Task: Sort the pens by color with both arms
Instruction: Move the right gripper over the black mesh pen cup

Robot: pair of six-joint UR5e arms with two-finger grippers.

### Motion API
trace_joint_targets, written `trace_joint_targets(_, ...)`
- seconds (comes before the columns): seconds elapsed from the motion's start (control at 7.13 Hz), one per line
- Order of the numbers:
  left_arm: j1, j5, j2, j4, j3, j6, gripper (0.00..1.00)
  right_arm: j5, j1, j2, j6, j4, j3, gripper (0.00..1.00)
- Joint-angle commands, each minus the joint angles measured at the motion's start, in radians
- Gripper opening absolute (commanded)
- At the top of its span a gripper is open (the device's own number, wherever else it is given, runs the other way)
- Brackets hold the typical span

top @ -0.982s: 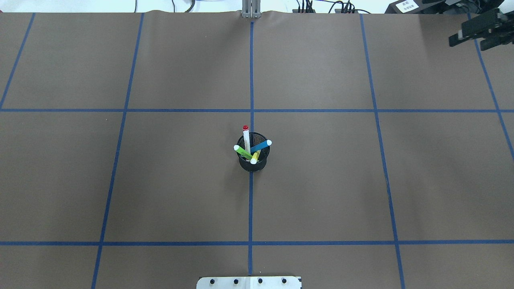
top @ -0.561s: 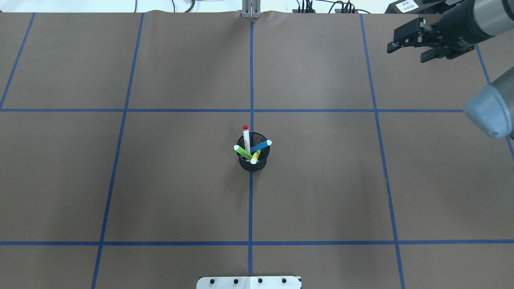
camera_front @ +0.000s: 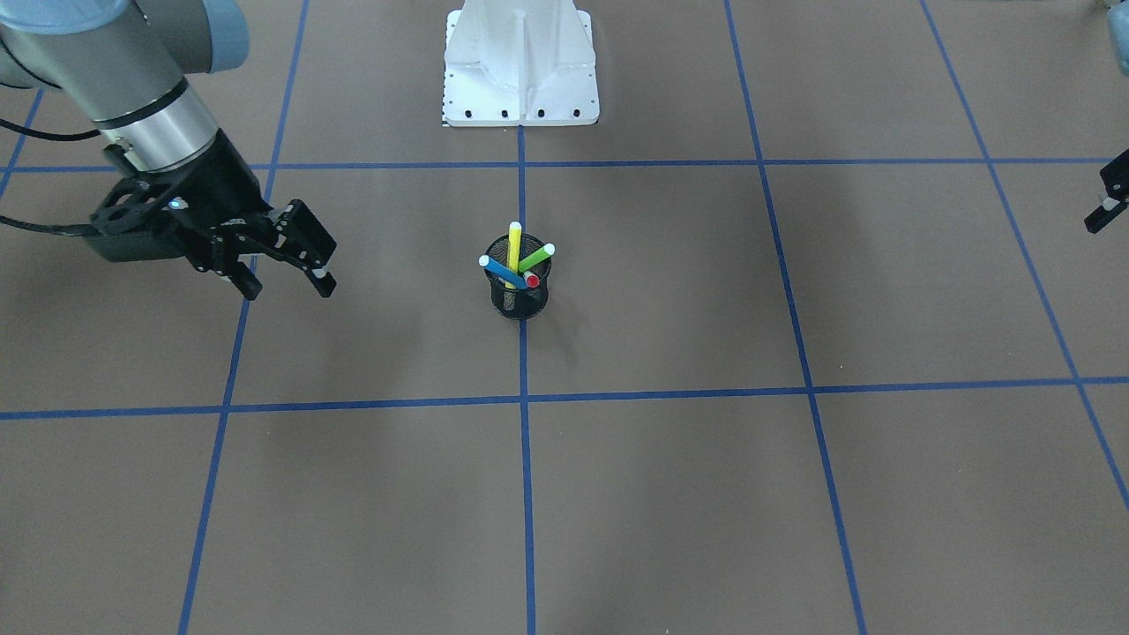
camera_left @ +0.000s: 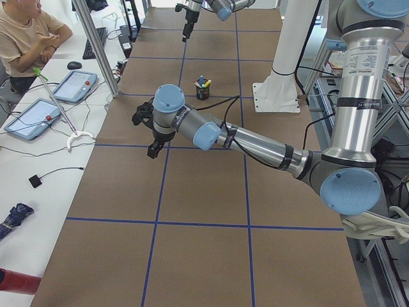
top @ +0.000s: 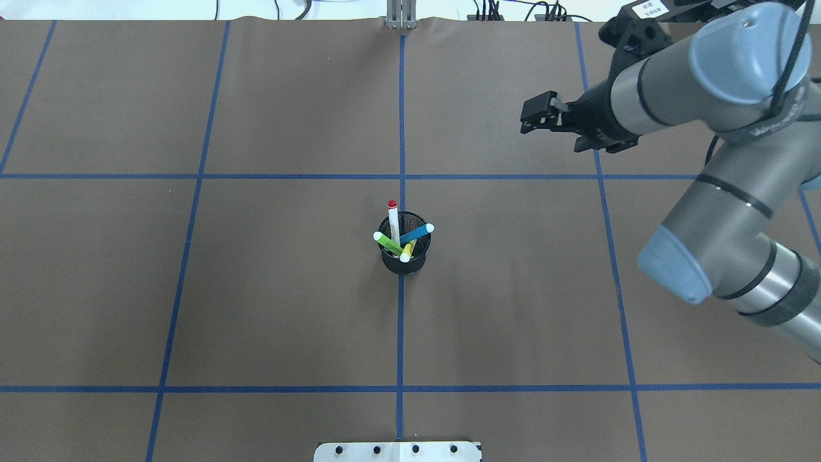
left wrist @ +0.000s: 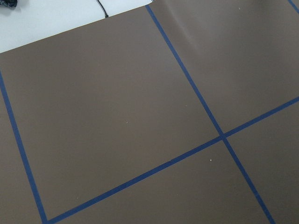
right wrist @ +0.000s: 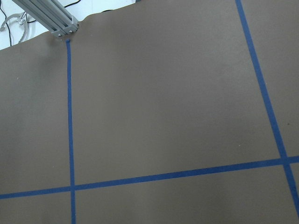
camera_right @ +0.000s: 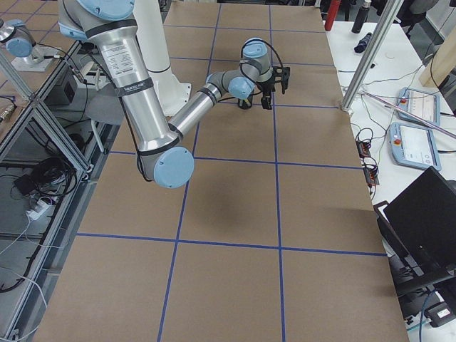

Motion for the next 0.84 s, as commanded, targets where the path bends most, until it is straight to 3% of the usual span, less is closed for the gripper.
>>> trace_joint_targets(0.0, 0.004, 0.0, 0.0, -0.002, 0.008, 0.0, 1.0, -0.152, -0.144, 0.01, 0.053, 0.045, 0.0, 0.92)
trace_joint_targets(0.14, 0.006, 0.0, 0.0, -0.002, 0.01, -0.001, 1.0, -0.244, -0.217, 0.011, 0.055, 0.058, 0.0, 0.82)
trace_joint_targets(0.7, 0.006, 0.0, 0.006, -0.002, 0.01, 0.0, 1.0, -0.399, -0.386, 0.046, 0.047, 0.058, -0.01, 0.79)
